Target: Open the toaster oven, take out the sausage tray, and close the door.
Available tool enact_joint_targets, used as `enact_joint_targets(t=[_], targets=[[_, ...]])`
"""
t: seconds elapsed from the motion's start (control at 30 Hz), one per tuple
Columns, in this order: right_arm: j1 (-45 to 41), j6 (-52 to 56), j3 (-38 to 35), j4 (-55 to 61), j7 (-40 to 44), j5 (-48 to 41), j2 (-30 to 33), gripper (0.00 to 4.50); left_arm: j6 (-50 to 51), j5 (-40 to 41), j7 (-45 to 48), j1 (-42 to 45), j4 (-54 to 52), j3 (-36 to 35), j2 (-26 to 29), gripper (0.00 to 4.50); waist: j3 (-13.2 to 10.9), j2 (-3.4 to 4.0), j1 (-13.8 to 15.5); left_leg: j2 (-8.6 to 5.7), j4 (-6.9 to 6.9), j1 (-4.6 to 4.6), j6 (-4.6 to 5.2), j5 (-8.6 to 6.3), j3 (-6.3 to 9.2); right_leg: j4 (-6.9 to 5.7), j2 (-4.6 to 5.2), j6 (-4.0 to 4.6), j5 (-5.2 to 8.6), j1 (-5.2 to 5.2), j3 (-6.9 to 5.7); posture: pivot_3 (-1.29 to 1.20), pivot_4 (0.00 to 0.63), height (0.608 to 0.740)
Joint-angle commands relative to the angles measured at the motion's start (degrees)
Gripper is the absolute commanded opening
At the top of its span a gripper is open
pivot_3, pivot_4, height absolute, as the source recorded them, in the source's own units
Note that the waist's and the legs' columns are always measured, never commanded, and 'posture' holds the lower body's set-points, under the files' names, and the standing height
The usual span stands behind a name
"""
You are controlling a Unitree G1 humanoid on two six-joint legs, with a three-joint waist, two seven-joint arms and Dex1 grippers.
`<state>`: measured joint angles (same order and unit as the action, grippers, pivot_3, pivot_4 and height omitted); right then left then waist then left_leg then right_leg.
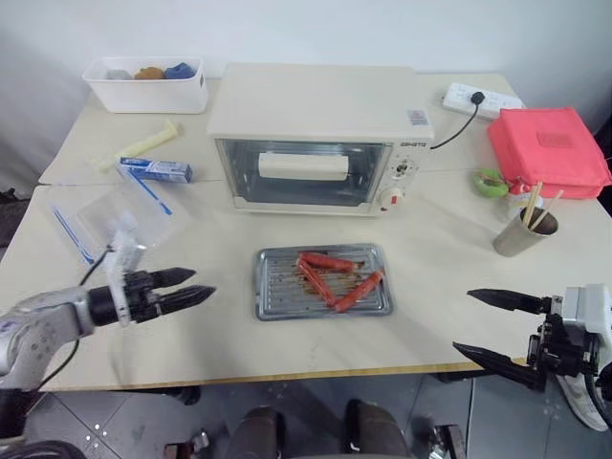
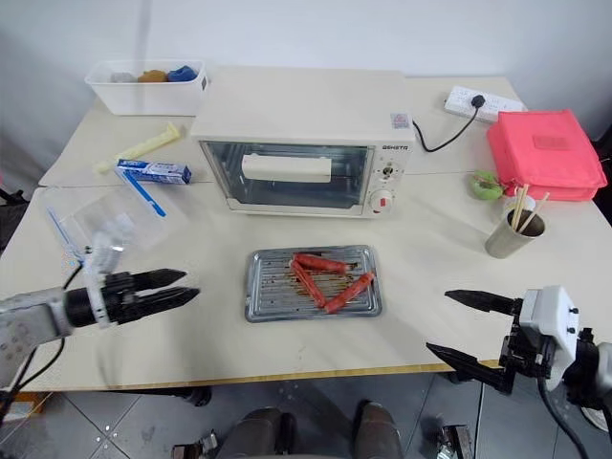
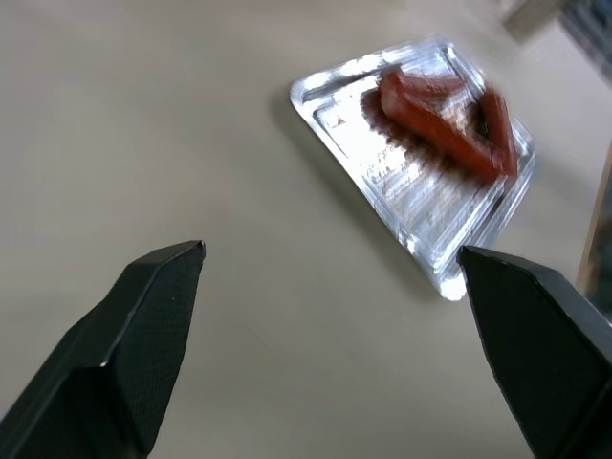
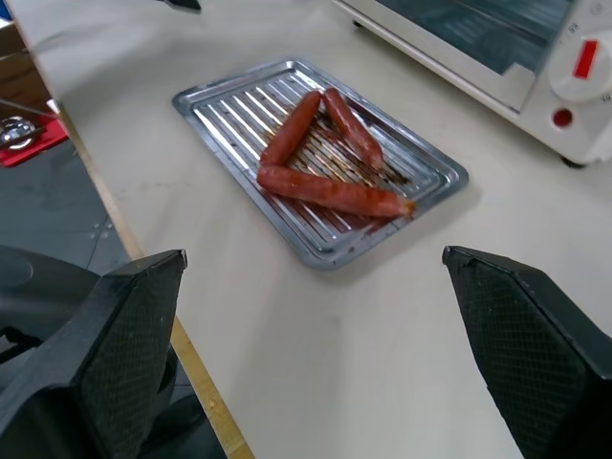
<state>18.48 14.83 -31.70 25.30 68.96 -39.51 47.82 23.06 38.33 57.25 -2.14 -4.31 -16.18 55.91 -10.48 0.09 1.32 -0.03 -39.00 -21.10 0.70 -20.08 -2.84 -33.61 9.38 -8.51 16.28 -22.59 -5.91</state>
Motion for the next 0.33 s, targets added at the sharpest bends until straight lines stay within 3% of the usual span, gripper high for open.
enact_joint_targets(t=[0.03, 0.33], targets=[[-2.86, -1.8, 0.85, -0.01, 2.29, -0.71, 1.09, 4.5, -22.08, -8.05, 9.49, -4.01, 2.59, -5.71, -0.98, 4.47, -0.01, 0.01, -0.01, 0.02, 0.0, 0.01, 0.03, -0.04, -0.04, 0.08, 0.02, 0.03, -0.02, 0.0, 0.0, 0.0, 0.15, 0.74], [-9.94, -4.12, 6.99, -0.41, 2.25, 0.66, -0.54, 4.5, -22.36, -5.89, 9.4, -6.55, -0.95, -9.34, -6.09, 4.47, -0.03, -0.02, 0.16, 0.25, -0.07, -0.02, 0.12, -0.09, -0.03, -0.04, 0.08, -0.04, -0.08, 0.02, -0.21, 0.0, 0.15, 0.74]])
